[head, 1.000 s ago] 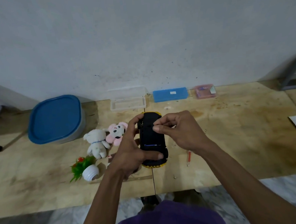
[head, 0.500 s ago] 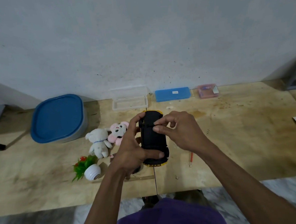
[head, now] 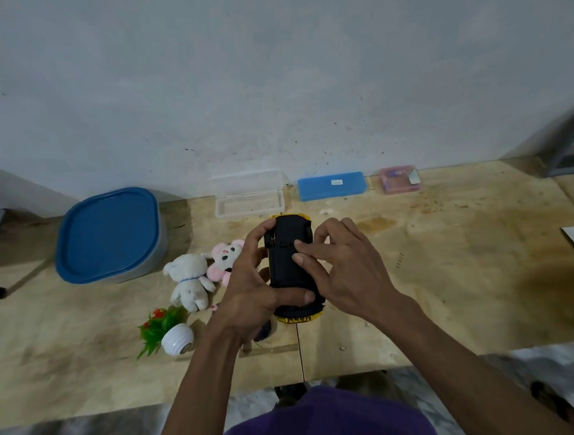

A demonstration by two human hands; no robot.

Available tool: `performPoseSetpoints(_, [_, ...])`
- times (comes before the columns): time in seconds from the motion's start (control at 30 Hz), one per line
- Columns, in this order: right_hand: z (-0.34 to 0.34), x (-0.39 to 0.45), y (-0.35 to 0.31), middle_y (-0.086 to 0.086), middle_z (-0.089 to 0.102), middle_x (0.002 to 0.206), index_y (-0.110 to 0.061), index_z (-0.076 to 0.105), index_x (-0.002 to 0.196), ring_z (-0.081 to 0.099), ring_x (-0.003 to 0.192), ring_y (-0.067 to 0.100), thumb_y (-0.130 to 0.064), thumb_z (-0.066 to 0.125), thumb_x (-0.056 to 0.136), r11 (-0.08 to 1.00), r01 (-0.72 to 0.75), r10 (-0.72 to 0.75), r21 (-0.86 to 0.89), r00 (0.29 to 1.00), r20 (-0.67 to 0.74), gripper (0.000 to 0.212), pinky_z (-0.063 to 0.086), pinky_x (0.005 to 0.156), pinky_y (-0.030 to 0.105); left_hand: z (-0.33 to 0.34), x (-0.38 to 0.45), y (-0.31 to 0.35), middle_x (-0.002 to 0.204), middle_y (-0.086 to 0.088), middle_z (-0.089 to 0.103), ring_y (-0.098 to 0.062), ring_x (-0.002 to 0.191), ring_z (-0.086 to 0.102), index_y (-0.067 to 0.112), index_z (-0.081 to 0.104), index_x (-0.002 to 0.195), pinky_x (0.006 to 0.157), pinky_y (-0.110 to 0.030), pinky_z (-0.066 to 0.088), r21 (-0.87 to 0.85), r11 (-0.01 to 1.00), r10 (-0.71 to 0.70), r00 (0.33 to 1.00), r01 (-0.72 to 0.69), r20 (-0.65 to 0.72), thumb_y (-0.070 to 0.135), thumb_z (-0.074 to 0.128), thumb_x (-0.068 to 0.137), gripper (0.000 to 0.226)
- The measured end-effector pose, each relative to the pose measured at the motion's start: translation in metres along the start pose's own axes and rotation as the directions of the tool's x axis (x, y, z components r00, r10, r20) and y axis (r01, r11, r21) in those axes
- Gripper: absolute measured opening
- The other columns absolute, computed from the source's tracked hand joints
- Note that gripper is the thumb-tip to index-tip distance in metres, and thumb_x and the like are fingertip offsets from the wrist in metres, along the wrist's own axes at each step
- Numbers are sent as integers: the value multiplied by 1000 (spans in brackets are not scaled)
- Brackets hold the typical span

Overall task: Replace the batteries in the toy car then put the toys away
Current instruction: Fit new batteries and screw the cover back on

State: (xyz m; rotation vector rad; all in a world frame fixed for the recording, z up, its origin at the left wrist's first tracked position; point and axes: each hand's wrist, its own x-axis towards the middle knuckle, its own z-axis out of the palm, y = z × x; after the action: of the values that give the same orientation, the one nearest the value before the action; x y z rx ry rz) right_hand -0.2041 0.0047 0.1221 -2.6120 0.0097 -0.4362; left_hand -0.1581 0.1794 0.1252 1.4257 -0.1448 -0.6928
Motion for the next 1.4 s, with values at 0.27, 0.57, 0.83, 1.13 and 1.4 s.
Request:
performPoseSetpoints(0.27, [-5,-1,23,-5,56,92,-25,77,109,52,85,10,-37,58,98,940,-179,162,292,983,80,25,44,74,16,14,12,-16,134,-6,58,-32,115,65,45,51,134,83,-59,60,-45,998,-56,997,54,-57,6,93,55,97])
performPoseSetpoints(0.57, [51,-45,140,10,73,107,-9,66,119,68,106,26,-22,67,92,540,-834,793,112,549,265,30,38,90,23,33,30,-51,134,-9,59,-36,115,65,43,52,134,85,-59,59,-126,977,-189,972,172,-137,-1,82,75,80])
performPoseSetpoints(0.83, [93,-69,154,20,66,106,-7,57,115,65,97,38,-26,59,98,439,-898,863,-35,411,293,26,56,79,43,46,35,-60,133,-11,60,-30,110,69,36,48,139,80,-48,62,-145,960,-261,951,238,-165,-4,72,86,70])
performPoseSetpoints(1.13, [66,-28,136,-1,67,83,-9,60,122,59,66,5,-15,62,96,534,-802,756,267,595,273,27,40,54,4,46,36,-52,127,-13,63,-34,106,70,43,51,135,79,-51,62,-95,968,-247,953,233,-178,-2,74,86,71])
performPoseSetpoints(1.4, [-42,31,43,7,69,103,-17,49,124,76,88,16,-16,59,101,472,-309,542,826,840,4,25,62,79,35,40,28,-20,129,-13,60,-32,108,70,46,47,139,81,-51,62,-36,994,-104,985,100,-135,2,75,87,73])
